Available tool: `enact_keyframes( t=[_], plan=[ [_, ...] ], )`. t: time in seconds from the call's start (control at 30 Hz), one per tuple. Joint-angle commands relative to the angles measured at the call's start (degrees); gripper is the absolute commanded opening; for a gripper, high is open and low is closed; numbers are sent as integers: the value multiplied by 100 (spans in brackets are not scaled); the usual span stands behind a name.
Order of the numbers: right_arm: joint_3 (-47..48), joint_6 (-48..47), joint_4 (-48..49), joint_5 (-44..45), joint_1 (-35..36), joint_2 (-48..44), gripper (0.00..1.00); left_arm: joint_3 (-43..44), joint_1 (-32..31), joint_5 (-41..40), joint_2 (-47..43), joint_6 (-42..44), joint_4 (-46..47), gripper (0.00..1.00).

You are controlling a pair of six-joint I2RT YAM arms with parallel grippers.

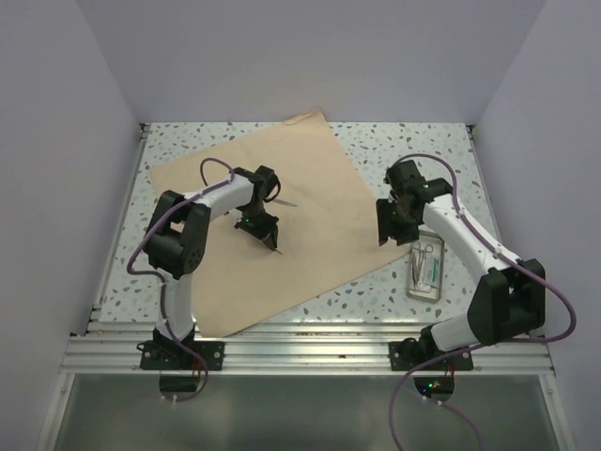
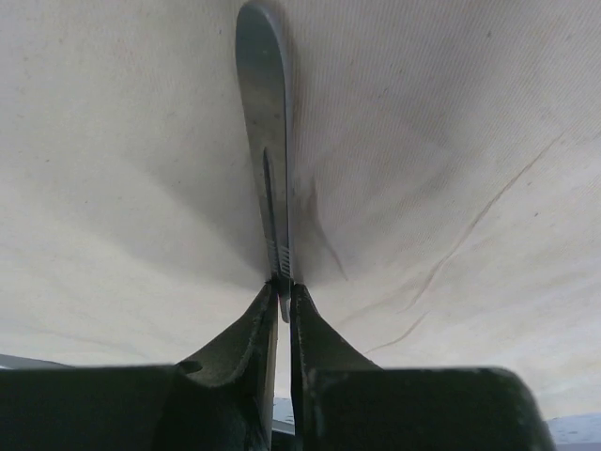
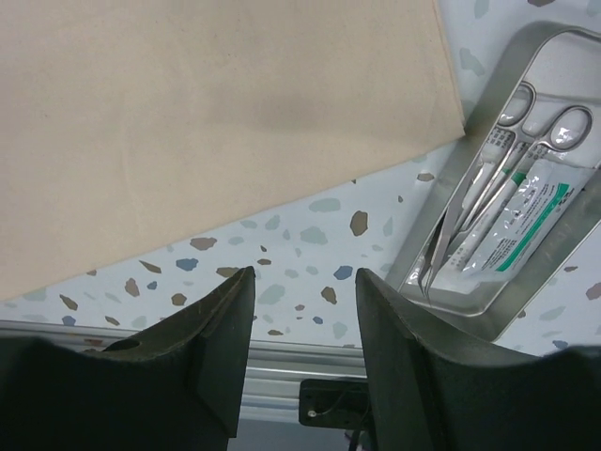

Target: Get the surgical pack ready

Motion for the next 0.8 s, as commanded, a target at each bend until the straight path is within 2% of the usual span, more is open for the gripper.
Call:
enact_keyframes(
  t=[0.0,0.2,0.43,0.77],
  plan=[
    [361,-41,20,-180,54,97,51,-126,-151,-230,-652,425,21,0],
    [511,240,222,-830,98,326,51,-381,-326,-55,-1083,1224,249,0],
    [573,601,477,-1427,238,581,51,-592,-423,-328,-1286,2261,100,0],
    [546,786,556,-1499,450,766,51,-1005,-415,-530,-1207,2710,12,0]
  ],
)
